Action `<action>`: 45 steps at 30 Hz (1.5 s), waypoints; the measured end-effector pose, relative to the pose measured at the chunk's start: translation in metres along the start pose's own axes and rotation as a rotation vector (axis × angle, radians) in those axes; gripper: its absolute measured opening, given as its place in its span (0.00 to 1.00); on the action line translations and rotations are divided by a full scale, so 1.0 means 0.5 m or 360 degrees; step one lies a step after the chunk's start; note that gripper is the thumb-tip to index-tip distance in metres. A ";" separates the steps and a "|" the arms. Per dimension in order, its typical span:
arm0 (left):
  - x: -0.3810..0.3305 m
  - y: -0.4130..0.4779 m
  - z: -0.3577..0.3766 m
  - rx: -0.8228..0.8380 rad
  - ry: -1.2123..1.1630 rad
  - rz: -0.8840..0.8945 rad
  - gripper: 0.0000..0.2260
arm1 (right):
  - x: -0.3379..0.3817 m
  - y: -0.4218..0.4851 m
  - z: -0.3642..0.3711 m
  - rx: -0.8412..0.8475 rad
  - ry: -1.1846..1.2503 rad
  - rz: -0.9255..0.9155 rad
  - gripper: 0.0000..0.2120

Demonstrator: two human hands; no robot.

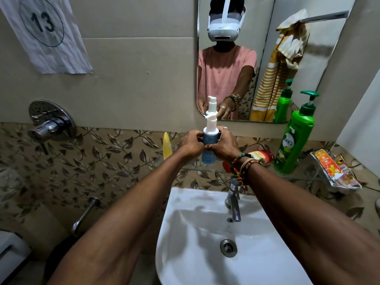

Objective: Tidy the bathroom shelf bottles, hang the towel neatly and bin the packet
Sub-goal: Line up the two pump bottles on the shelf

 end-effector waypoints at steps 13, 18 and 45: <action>0.000 -0.002 0.000 -0.0016 -0.0013 -0.0013 0.24 | -0.007 -0.004 -0.005 0.0055 -0.0033 0.0071 0.28; -0.006 -0.002 -0.001 -0.0047 0.0059 0.0000 0.23 | -0.022 -0.008 -0.019 0.0063 -0.0040 0.0145 0.39; -0.101 -0.080 0.089 -0.0472 0.0193 0.0131 0.14 | -0.113 -0.122 -0.215 -0.0311 -0.0040 0.0205 0.33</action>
Point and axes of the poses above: each hand's wrist, its own y-axis towards the middle knuckle, its own z-axis out of the palm, x = y × z, the point moved 8 cm from there along y, towards the middle knuckle, and after that the axes turned 3 degrees about z, right-handed, at the moved point
